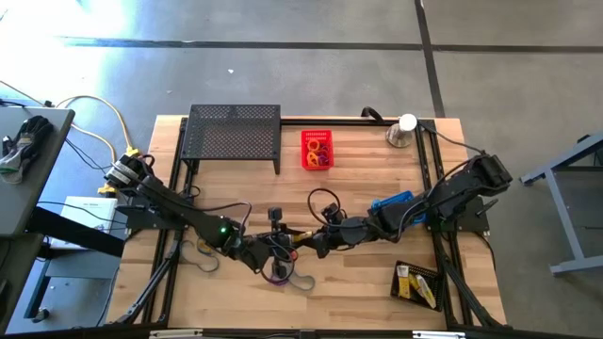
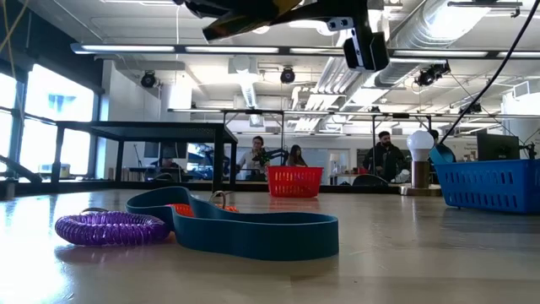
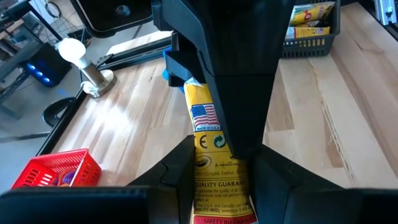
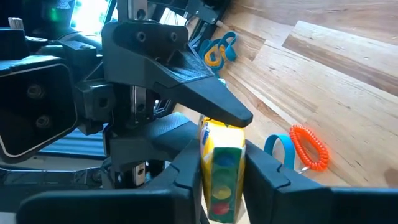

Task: Pick & Place Office Desk Supplies
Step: Put the crayon box into the black bin, then put the blue rubber band into the blue bin

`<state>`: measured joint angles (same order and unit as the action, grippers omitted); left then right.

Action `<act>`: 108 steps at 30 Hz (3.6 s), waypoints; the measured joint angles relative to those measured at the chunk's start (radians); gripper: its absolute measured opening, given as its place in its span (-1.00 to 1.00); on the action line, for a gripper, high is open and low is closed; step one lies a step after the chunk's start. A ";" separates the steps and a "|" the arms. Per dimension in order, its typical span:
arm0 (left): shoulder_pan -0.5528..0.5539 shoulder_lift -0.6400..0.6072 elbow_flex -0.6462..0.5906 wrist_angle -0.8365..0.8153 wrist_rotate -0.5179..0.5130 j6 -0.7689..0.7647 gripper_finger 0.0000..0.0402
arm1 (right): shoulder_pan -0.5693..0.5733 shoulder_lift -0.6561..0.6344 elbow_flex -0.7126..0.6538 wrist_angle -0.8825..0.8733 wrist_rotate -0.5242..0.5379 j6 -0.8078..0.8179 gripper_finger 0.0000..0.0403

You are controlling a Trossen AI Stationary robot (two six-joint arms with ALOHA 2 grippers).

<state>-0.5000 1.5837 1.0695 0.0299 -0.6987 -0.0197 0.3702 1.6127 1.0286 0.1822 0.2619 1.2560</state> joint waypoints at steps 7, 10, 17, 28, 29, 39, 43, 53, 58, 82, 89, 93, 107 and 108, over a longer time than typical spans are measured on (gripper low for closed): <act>-0.005 0.001 0.000 0.000 -0.013 0.001 -0.31 | -0.001 0.000 0.000 -0.009 -0.002 -0.005 -0.68; -0.008 0.002 -0.002 -0.005 -0.012 0.000 -0.21 | 0.000 -0.001 0.001 -0.023 -0.003 -0.014 -0.70; -0.029 0.003 -0.002 -0.005 -0.045 -0.003 0.02 | 0.005 -0.009 0.001 -0.079 -0.007 -0.068 -0.71; -0.048 0.003 -0.002 -0.086 -0.061 -0.129 0.08 | 0.143 -0.159 0.003 -0.425 -0.006 -0.024 -0.72; -0.048 0.002 -0.002 -0.097 -0.059 -0.161 0.08 | 0.165 -0.179 0.002 -0.465 -0.005 -0.002 -0.72; -0.024 0.016 -0.001 -0.122 -0.010 -0.286 0.08 | 0.477 -0.328 0.002 -0.665 -0.159 0.416 -0.72; -0.021 0.016 -0.001 -0.124 -0.005 -0.289 0.08 | 0.584 -0.340 0.002 -0.687 -0.319 0.570 -0.72; -0.021 0.035 -0.001 -0.115 -0.002 -0.348 0.08 | 0.573 -0.355 0.001 -1.062 -0.680 0.812 -0.71; -0.024 0.047 -0.001 -0.105 0.017 -0.398 0.08 | 0.479 -0.337 0.001 -1.157 -0.853 0.761 -0.71; -0.134 0.030 -0.001 -0.346 -0.041 -0.626 0.08 | 0.262 0.145 0.001 -1.210 -1.172 0.040 -0.70; -0.160 0.012 -0.001 -0.410 -0.102 -0.655 0.08 | 0.262 0.175 0.001 -1.170 -1.178 0.053 -0.57; -0.164 -0.002 -0.001 -0.450 -0.111 -0.655 0.08 | 0.262 0.175 0.001 -1.157 -1.183 0.076 -0.32; -0.125 -0.013 -0.001 -0.516 -0.031 -0.692 0.08 | 0.175 0.041 0.015 -1.165 -1.147 0.246 0.34; -0.119 -0.014 -0.001 -0.527 -0.018 -0.691 0.08 | 0.168 0.015 0.024 -1.167 -1.110 0.272 0.36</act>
<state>-0.6188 1.5700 1.0687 -0.4974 -0.7169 -0.7106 0.5385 1.6277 1.0524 -0.9851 -0.8481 1.5280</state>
